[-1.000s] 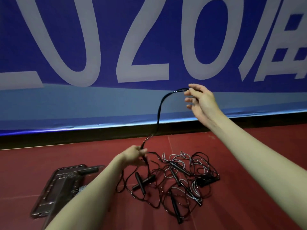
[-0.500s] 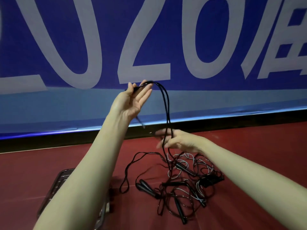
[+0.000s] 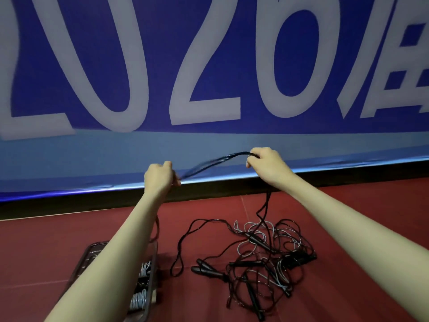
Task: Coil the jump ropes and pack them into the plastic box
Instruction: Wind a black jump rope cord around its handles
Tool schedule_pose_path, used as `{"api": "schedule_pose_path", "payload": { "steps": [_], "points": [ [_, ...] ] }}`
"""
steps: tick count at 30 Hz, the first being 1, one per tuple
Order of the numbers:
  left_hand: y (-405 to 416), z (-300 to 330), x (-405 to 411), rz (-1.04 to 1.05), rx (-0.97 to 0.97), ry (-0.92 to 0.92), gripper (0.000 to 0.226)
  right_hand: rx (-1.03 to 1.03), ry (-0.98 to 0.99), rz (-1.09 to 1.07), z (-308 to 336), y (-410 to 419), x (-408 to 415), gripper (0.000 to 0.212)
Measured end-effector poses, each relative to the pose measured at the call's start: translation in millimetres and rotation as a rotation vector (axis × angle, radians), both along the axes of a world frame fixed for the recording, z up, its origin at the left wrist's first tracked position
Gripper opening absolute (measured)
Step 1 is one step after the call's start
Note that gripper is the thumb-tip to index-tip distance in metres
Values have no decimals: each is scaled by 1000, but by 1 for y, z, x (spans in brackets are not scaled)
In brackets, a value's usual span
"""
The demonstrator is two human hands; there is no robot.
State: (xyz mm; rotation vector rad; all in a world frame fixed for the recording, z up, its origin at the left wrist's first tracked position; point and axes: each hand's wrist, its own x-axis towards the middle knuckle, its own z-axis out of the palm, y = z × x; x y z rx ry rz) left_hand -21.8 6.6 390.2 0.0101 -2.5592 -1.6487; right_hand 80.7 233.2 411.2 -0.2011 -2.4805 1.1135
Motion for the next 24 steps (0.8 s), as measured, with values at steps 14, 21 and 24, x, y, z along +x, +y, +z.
{"api": "schedule_pose_path", "payload": {
  "steps": [14, 21, 24],
  "points": [
    [58, 9, 52, -937, 167, -156, 31, 97, -93, -12, 1, 4, 4, 18],
    [50, 52, 47, -662, 594, 152, 35, 154, -451, 410, -63, 24, -6, 10],
    [33, 65, 36, -576, 751, 178, 35, 252, -653, 500, -106, 32, -9, 14]
  ]
}}
